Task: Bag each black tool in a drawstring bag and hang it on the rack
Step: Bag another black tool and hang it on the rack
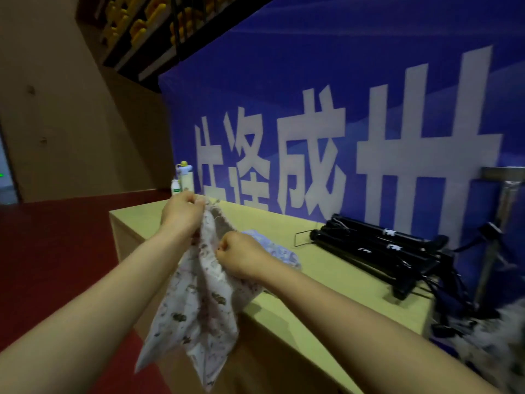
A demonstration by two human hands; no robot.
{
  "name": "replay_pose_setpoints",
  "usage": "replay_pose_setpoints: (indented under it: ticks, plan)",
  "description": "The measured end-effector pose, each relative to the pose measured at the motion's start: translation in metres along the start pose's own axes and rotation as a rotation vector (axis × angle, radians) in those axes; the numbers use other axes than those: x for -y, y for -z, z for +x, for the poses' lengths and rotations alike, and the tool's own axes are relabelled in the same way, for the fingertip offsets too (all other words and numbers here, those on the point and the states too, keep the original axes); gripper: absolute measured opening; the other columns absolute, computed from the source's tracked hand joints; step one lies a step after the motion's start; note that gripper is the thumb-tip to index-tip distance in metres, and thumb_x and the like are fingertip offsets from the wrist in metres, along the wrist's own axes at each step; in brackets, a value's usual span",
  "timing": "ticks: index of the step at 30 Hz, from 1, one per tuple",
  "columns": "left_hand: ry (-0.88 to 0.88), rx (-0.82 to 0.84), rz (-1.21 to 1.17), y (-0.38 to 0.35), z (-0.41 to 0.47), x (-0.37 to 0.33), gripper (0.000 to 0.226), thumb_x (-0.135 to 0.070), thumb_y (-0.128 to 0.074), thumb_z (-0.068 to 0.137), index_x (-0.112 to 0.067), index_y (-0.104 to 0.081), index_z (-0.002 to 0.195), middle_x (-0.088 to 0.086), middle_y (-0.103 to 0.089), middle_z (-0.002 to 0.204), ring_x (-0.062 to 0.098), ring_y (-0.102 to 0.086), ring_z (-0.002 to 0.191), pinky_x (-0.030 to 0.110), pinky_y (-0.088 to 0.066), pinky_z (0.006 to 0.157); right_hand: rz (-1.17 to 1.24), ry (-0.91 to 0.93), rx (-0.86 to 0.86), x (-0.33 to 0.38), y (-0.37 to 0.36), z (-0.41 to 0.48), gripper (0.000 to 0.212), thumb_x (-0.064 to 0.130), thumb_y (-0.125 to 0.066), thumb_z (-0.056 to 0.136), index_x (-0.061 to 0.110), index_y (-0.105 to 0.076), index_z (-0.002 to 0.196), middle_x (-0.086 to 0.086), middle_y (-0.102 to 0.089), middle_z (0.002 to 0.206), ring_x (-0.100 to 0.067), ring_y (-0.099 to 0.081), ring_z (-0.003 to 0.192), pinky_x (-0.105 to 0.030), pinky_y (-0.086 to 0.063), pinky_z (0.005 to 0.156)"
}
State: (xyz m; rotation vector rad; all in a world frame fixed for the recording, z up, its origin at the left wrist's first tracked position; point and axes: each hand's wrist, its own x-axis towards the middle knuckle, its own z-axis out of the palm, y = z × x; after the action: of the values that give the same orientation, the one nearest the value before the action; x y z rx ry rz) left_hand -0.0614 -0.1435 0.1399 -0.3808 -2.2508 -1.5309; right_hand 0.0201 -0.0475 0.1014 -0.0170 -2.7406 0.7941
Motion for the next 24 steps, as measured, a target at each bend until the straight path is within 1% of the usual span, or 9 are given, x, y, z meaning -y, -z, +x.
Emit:
replay_pose_setpoints:
  ticks: [2, 4, 7, 9, 11, 13, 16, 20, 24]
  plan:
    - [0.069, 0.03, -0.07, -0.013, 0.001, 0.003, 0.032, -0.017, -0.054, 0.09, -0.015, -0.052, 0.058, 0.029, -0.066, 0.097, 0.042, -0.063, 0.096, 0.048, -0.052, 0.083, 0.032, 0.009, -0.074, -0.008, 0.004, -0.004, 0.031, 0.028, -0.048, 0.092, 0.004, -0.054, 0.073, -0.019, -0.059, 0.081, -0.035, -0.06, 0.086, -0.038, -0.045, 0.07]
    - [0.115, 0.061, -0.118, -0.023, 0.001, 0.005, 0.03, -0.019, -0.054, 0.091, -0.015, -0.052, 0.061, 0.025, -0.064, 0.088, 0.035, -0.063, 0.084, 0.048, -0.052, 0.08, 0.124, 0.001, -0.252, -0.022, 0.011, -0.007, 0.029, 0.032, -0.047, 0.094, 0.006, -0.059, 0.089, -0.016, -0.066, 0.089, -0.033, -0.061, 0.087, -0.041, -0.049, 0.075]
    - [0.133, 0.133, -0.176, -0.05, -0.001, 0.003, 0.031, -0.02, -0.054, 0.092, -0.014, -0.05, 0.062, 0.021, -0.057, 0.078, 0.029, -0.054, 0.075, 0.042, -0.047, 0.071, 0.15, -0.079, -0.555, -0.063, 0.03, -0.01, 0.02, 0.032, -0.043, 0.097, 0.015, -0.054, 0.096, -0.007, -0.068, 0.09, -0.026, -0.062, 0.082, -0.037, -0.049, 0.069]
    - [0.112, 0.173, -0.181, -0.068, -0.002, 0.001, 0.035, -0.019, -0.054, 0.092, -0.015, -0.048, 0.058, 0.019, -0.053, 0.07, 0.027, -0.051, 0.073, 0.038, -0.041, 0.068, 0.051, -0.161, -0.616, -0.1, 0.041, -0.01, 0.019, 0.031, -0.044, 0.097, 0.014, -0.052, 0.1, -0.007, -0.067, 0.096, -0.028, -0.061, 0.086, -0.036, -0.046, 0.069]
    - [0.099, 0.208, -0.198, -0.084, -0.004, -0.003, 0.036, -0.018, -0.053, 0.093, -0.015, -0.048, 0.057, 0.013, -0.052, 0.065, 0.025, -0.05, 0.071, 0.035, -0.039, 0.069, -0.108, -0.289, -0.583, -0.142, 0.05, -0.008, 0.024, 0.032, -0.048, 0.095, 0.012, -0.052, 0.107, -0.008, -0.062, 0.108, -0.03, -0.059, 0.098, -0.037, -0.044, 0.075]
    - [0.087, 0.237, -0.205, -0.101, -0.004, -0.007, 0.032, -0.018, -0.052, 0.093, -0.016, -0.051, 0.061, 0.011, -0.056, 0.071, 0.025, -0.052, 0.072, 0.031, -0.04, 0.069, -0.283, -0.435, -0.502, -0.185, 0.057, -0.01, 0.033, 0.036, -0.052, 0.093, 0.013, -0.051, 0.116, -0.007, -0.058, 0.117, -0.029, -0.057, 0.106, -0.039, -0.043, 0.084]
    - [0.069, 0.257, -0.228, -0.121, -0.005, -0.008, 0.028, -0.019, -0.052, 0.094, -0.012, -0.051, 0.066, 0.009, -0.057, 0.075, 0.023, -0.051, 0.07, 0.029, -0.038, 0.061, -0.48, -0.582, -0.377, -0.234, 0.066, -0.019, 0.033, 0.03, -0.056, 0.09, 0.015, -0.049, 0.12, -0.006, -0.057, 0.121, -0.027, -0.054, 0.112, -0.039, -0.041, 0.092]
    - [0.094, 0.274, -0.24, -0.142, 0.001, 0.0, 0.032, -0.022, -0.053, 0.093, -0.015, -0.049, 0.062, 0.009, -0.056, 0.075, 0.023, -0.049, 0.07, 0.032, -0.039, 0.069, -0.681, -0.561, -0.303, -0.261, 0.068, -0.018, 0.027, 0.014, -0.055, 0.088, 0.015, -0.051, 0.115, -0.005, -0.058, 0.117, -0.025, -0.048, 0.113, -0.036, -0.037, 0.095]
    - [0.123, 0.302, -0.263, -0.154, 0.004, 0.007, 0.03, -0.02, -0.054, 0.093, -0.014, -0.05, 0.064, 0.016, -0.056, 0.078, 0.024, -0.05, 0.075, 0.033, -0.039, 0.07, -0.854, -0.47, -0.265, -0.268, 0.07, -0.005, 0.034, 0.024, -0.063, 0.086, 0.017, -0.055, 0.118, -0.003, -0.058, 0.116, -0.024, -0.045, 0.113, -0.037, -0.035, 0.096]
